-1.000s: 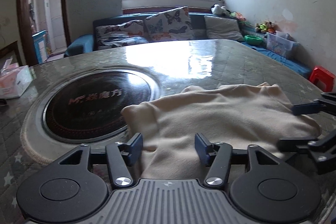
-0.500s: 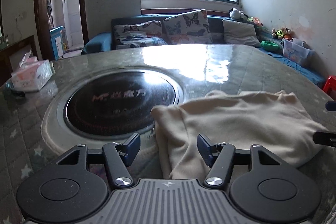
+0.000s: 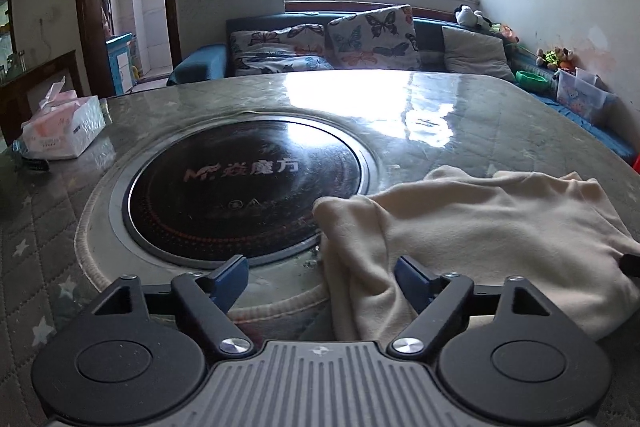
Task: Fold clothes
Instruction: 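Open both grippers and withdraw them from the folded sweatshirt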
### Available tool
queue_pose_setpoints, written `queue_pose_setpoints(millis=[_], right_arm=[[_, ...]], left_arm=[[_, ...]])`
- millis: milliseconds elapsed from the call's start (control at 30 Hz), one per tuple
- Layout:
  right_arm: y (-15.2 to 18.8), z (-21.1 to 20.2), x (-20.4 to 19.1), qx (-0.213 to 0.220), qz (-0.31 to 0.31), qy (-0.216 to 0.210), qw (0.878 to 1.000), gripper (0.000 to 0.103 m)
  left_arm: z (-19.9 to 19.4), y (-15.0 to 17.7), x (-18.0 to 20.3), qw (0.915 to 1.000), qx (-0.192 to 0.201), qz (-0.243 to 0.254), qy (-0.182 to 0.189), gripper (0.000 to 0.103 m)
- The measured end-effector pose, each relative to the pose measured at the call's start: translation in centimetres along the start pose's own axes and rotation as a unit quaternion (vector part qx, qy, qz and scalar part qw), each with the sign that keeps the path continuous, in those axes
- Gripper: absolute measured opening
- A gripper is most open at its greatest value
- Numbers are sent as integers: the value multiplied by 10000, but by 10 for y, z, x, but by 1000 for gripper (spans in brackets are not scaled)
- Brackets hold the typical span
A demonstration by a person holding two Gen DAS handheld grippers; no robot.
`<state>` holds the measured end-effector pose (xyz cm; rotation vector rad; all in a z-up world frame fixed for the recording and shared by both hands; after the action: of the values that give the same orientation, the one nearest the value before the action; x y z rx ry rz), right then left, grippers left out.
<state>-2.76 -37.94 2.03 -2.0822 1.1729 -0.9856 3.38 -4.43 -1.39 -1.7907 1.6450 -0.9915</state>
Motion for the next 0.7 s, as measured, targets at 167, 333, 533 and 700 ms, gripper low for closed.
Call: queue_pose_setpoints(millis=[167, 333, 533, 700], right_arm=[[-7, 2, 9, -20, 74, -49, 10000, 103], [-26, 11, 10, 80, -60, -43, 9999, 103], [-28, 24, 3, -12, -235, -84, 9997, 103], [-26, 23, 2, -19, -260, -72, 9996, 103]], left_arm=[[-4, -11, -3, 9999, 117, -63, -9, 83], [-8, -12, -7, 9997, 204, 94, -102, 83], [-11, -13, -34, 9987, 263, 47, -431, 83], [-31, -14, -40, 9995, 293, -55, -72, 83]])
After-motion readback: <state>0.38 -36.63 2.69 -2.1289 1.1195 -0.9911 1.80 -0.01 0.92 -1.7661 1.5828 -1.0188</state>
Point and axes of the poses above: each gripper's, at about its wrist camera, not at the fingertips, and z roughly the way its jaws point, x to its right, y to its underside, the point moved 5 cm from there along z, roughly the way its jaws point, and after that the axes turned 13 degrees about -z, right-handed, at the moved point
